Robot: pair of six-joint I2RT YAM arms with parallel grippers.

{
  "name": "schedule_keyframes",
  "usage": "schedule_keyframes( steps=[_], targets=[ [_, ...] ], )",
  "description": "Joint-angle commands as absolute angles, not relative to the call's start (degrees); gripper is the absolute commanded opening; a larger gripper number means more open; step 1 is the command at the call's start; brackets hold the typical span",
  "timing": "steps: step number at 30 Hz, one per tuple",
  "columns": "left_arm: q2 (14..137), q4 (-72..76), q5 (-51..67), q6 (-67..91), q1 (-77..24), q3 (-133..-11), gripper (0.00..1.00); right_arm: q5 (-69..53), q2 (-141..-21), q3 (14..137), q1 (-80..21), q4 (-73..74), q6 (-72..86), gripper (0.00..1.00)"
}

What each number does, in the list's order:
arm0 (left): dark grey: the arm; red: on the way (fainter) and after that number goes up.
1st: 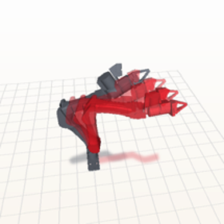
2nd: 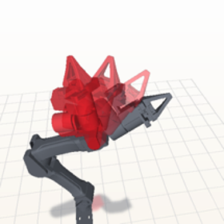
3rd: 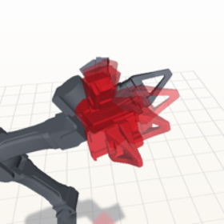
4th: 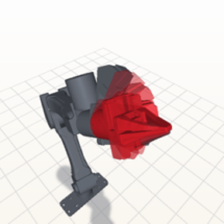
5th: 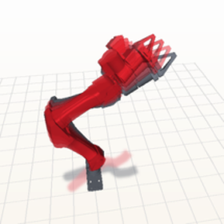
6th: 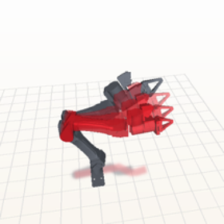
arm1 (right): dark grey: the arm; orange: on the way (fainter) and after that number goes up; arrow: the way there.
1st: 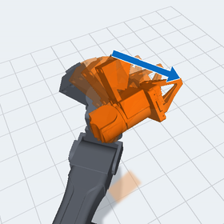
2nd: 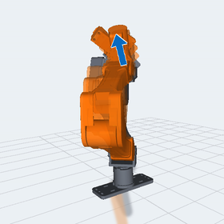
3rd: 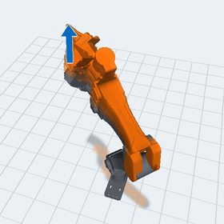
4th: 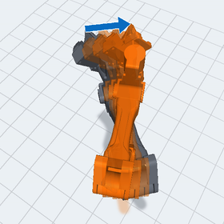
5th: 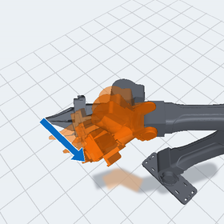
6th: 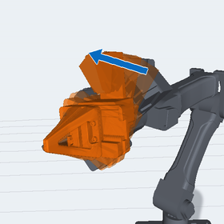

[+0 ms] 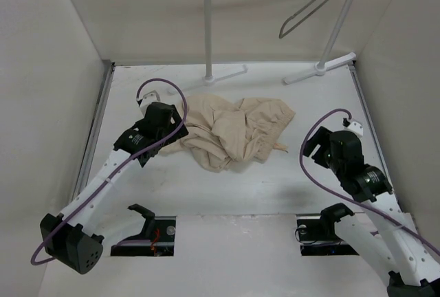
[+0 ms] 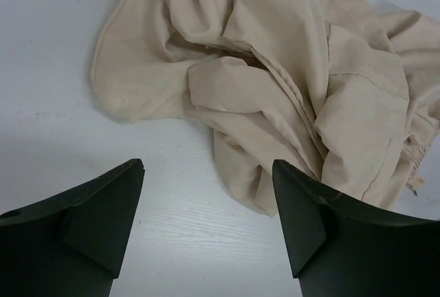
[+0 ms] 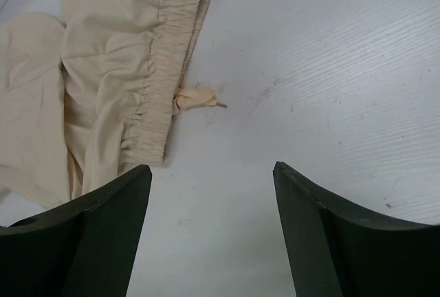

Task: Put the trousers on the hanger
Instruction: Flatten out the trousers at the center of the board.

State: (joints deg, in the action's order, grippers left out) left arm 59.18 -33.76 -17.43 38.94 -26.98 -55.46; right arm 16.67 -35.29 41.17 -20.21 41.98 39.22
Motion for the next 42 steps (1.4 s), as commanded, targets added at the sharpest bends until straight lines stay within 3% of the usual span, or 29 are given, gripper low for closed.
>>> schedule_keyframes(
  steps=[1, 4, 5, 8, 9, 11, 12, 14, 16, 18, 20, 24, 29, 31, 32, 34, 35, 37, 42],
  targets=[
    [58.9, -33.1, -15.6, 40.1, -25.7, -55.3, 0.75, 14.4, -35.7, 40.4, -19.9, 39.0, 38.5, 0.78],
    [59.8, -31.8, -14.2, 40.2, -23.4, -53.8, 0.75, 12.0, -37.3, 39.6, -20.3, 36.9, 39.7, 0.67],
    [60.1, -31.5, -14.1, 40.2, -22.5, -53.3, 0.74, 11.6, -37.6, 39.1, -20.8, 36.1, 40.5, 0.56],
    [61.3, -29.4, -14.3, 40.3, -19.6, -51.2, 0.69, 9.8, -39.3, 37.4, -22.4, 33.1, 42.9, 0.1],
    [61.8, -28.5, -14.5, 40.5, -18.9, -50.8, 0.66, 8.5, -40.8, 36.8, -23.2, 32.0, 43.3, 0.05],
    [63.9, -25.8, -14.4, 41.6, -16.1, -49.8, 0.56, 6.4, -45.0, 35.9, -24.7, 29.0, 44.1, 0.05],
    [64.6, -24.8, -14.3, 41.9, -15.4, -49.6, 0.5, 6.2, -47.0, 35.3, -26.0, 26.8, 44.9, 0.11],
    [66.7, -22.2, -14.2, 43.1, -13.8, -48.9, 0.42, 6.4, -51.0, 34.4, -28.1, 22.1, 45.7, 0.35],
    [69.3, -19.7, -13.6, 43.5, -13.0, -48.4, 0.42, 6.8, -55.0, 34.3, -29.5, 17.8, 46.1, 0.58],
    [72.4, -17.8, -12.7, 43.6, -12.6, -48.4, 0.48, 6.2, -59.9, 34.8, -30.1, 14.3, 46.3, 0.65],
    [75.5, -17.1, -11.7, 43.8, -12.5, -48.5, 0.57, 5.4, -64.8, 35.2, -30.4, 11.4, 46.4, 0.66],
    [79.8, -15.6, -11.3, 44.2, -12.8, -47.5, 0.67, 3.7, -73.3, 35.4, -30.5, 5.7, 47.8, 0.61],
    [86.5, -13.1, -11.2, 44.6, -12.9, -46.9, 0.66, 0.6, -81.8, 37.1, -30.5, -0.4, 49.7, 0.45],
    [90.1, -11.6, -11.2, 45.2, -13.1, -47.3, 0.58, -0.4, -83.9, 38.7, -30.5, -1.8, 49.8, 0.24],
    [91.6, -11.0, -11.2, 45.4, -13.2, -47.9, 0.44, -0.3, -83.8, 39.4, -30.5, -1.8, 49.8, 0.15],
    [92.3, -10.6, -11.4, 46.5, -13.2, -49.2, 0.2, 0.7, -80.8, 40.3, -30.2, -0.9, 49.4, 0.07],
    [91.4, -11.2, -11.7, 47.1, -13.1, -50.1, 0.14, 1.5, -78.2, 40.7, -30.0, 0.2, 49.0, 0.05],
    [87.2, -11.2, -12.4, 47.5, -12.6, -51.1, 0.08, 2.9, -71.8, 41.7, -28.9, 4.0, 47.5, 0.04],
    [76.5, -15.5, -15.6, 46.6, -8.4, -56.5, 0.05, 4.7, -56.5, 44.4, -23.9, 16.2, 45.3, 0.02]
  ],
)
